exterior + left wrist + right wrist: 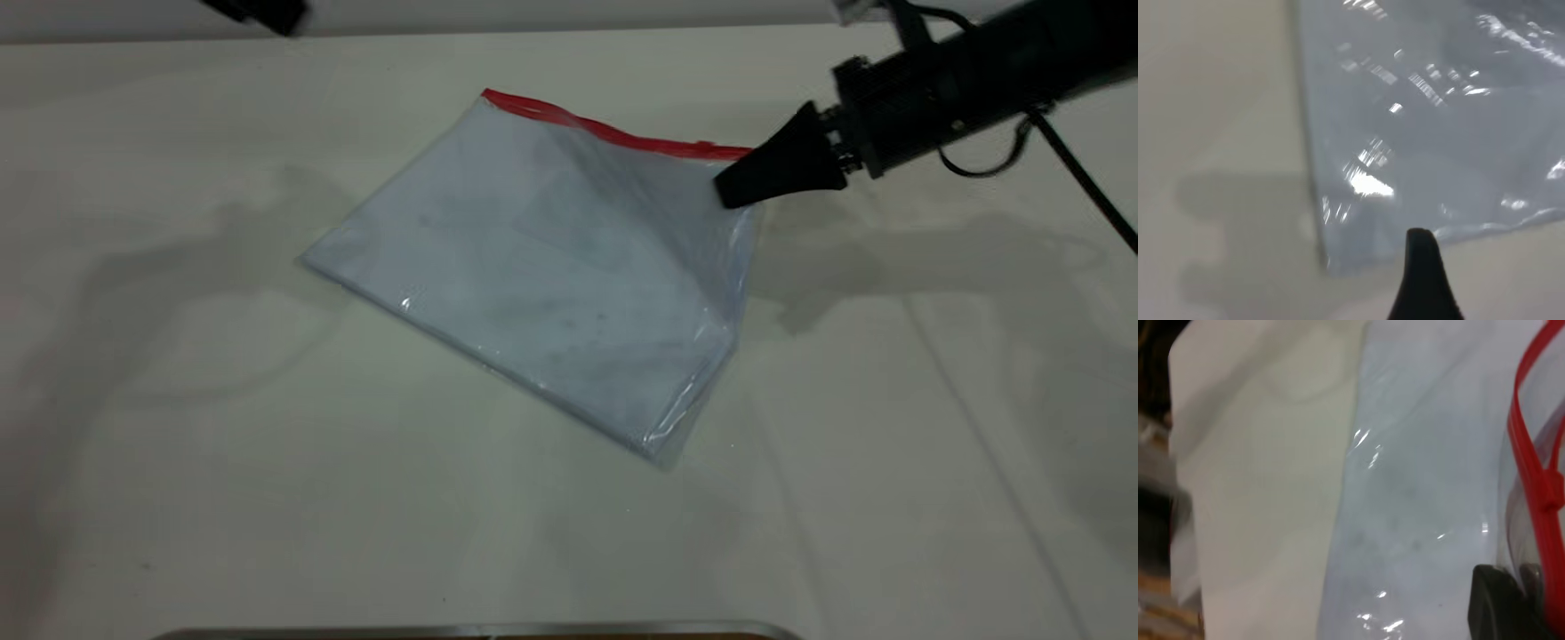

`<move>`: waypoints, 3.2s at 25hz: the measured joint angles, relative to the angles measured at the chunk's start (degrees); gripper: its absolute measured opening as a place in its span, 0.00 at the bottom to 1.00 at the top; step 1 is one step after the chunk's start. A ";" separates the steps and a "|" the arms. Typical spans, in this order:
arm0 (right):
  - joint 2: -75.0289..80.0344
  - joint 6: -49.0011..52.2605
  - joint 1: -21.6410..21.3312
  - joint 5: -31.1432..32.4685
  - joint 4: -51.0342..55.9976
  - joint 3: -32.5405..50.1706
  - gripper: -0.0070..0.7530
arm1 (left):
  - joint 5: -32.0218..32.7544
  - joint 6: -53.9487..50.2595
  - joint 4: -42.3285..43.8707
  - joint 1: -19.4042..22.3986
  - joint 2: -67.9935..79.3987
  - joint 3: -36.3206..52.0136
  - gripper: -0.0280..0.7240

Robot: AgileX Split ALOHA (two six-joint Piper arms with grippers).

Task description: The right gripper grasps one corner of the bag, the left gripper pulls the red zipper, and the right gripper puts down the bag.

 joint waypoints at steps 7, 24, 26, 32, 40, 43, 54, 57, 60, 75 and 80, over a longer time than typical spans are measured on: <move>-0.37 5.18 6.49 3.51 -9.21 -5.09 0.05 | 10.28 3.65 2.77 -6.60 9.87 -13.26 0.82; -0.37 5.44 10.16 1.46 -9.70 -8.99 0.05 | 16.55 21.48 3.46 -15.89 16.39 -18.09 0.82; -0.37 5.38 10.29 1.34 -9.69 -8.99 0.05 | 16.04 22.02 3.46 -16.58 16.85 -18.09 0.82; -0.37 5.02 10.44 1.34 -9.63 -8.99 0.05 | 12.22 22.40 2.39 -17.01 18.36 -18.09 0.82; -0.37 5.02 10.46 1.34 -9.63 -8.99 0.05 | 10.74 26.50 -3.36 -17.01 20.16 -18.09 0.82; -0.37 5.02 10.46 1.34 -9.63 -8.99 0.05 | 10.68 26.77 -4.06 -17.01 20.23 -18.09 0.82; -0.37 5.02 10.46 1.34 -9.63 -8.99 0.05 | 10.17 26.94 -4.08 -17.01 20.23 -18.09 0.72; -0.37 5.02 10.46 1.34 -9.63 -8.99 0.05 | 9.88 27.09 -4.08 -17.01 20.23 -18.09 0.67; -0.37 5.02 10.46 1.39 -9.63 -8.99 0.05 | 9.77 27.09 -4.08 -17.01 20.23 -18.09 0.62; -0.37 5.02 10.46 1.39 -9.63 -8.99 0.05 | 8.58 27.09 -4.71 -17.01 21.75 -18.09 0.57; -0.37 5.02 10.46 1.39 -9.63 -8.99 0.05 | 8.47 29.73 -7.46 -17.01 22.24 -18.09 0.50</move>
